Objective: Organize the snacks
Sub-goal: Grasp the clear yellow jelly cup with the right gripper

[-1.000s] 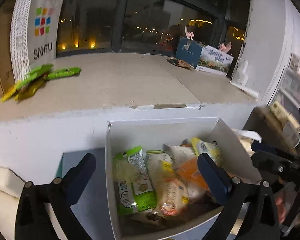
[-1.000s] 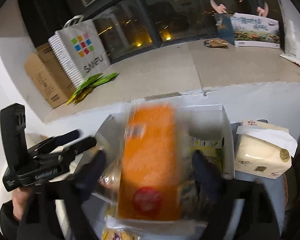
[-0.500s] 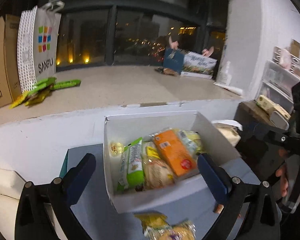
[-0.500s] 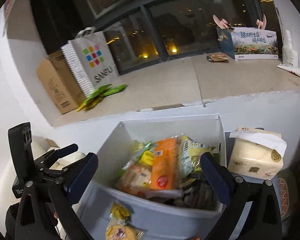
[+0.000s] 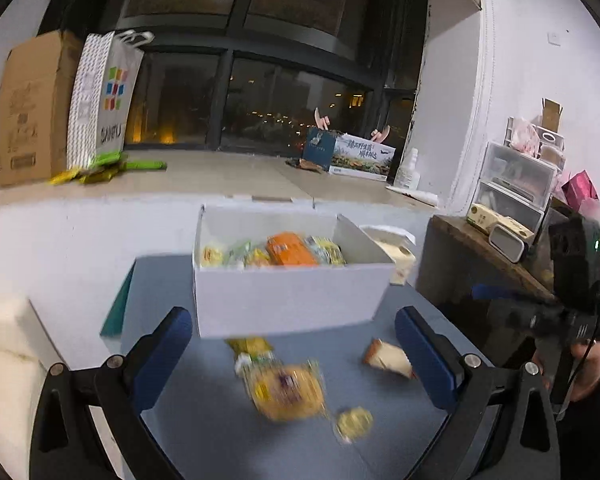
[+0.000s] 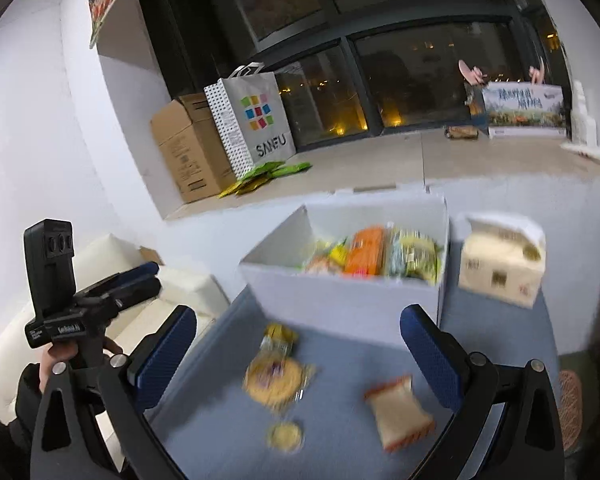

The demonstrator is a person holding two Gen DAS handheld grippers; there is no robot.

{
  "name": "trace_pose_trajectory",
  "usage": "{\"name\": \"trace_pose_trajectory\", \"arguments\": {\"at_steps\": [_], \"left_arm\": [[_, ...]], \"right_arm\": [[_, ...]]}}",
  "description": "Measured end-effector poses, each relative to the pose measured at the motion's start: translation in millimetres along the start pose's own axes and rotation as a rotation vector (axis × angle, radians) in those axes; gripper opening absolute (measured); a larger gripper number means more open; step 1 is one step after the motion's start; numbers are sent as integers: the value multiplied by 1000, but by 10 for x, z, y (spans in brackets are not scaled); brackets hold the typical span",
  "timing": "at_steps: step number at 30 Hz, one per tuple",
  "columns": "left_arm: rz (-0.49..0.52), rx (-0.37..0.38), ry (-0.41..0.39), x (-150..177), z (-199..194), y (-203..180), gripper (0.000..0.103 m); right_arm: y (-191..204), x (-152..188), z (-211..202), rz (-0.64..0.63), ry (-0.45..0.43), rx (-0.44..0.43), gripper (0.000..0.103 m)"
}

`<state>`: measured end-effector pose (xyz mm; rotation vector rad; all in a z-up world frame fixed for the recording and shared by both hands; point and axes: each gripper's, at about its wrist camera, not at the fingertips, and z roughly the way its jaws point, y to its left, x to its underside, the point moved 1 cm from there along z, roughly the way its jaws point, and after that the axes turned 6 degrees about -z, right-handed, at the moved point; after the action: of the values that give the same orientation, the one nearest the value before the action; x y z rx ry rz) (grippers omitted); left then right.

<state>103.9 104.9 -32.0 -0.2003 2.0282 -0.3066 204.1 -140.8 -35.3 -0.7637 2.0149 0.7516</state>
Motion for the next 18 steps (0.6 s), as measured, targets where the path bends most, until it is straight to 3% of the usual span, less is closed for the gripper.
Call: {"name": "trace_pose_trajectory", "arguments": {"at_steps": [4,8,14,18], "left_arm": [[-76,39,40,242,-98,30,103],[-98,18,36,394,-177,56,103],[-79,20,55,544,-215,65,103],[-62,-37,61,652,-212,93,103]], "right_arm": [[108,361,-33,-35,80,4,103],[251,682,50,-90,126,44,103],[334,852,451,-94,223,-12,103],[403,911,798,-136,296,-13,103]]}}
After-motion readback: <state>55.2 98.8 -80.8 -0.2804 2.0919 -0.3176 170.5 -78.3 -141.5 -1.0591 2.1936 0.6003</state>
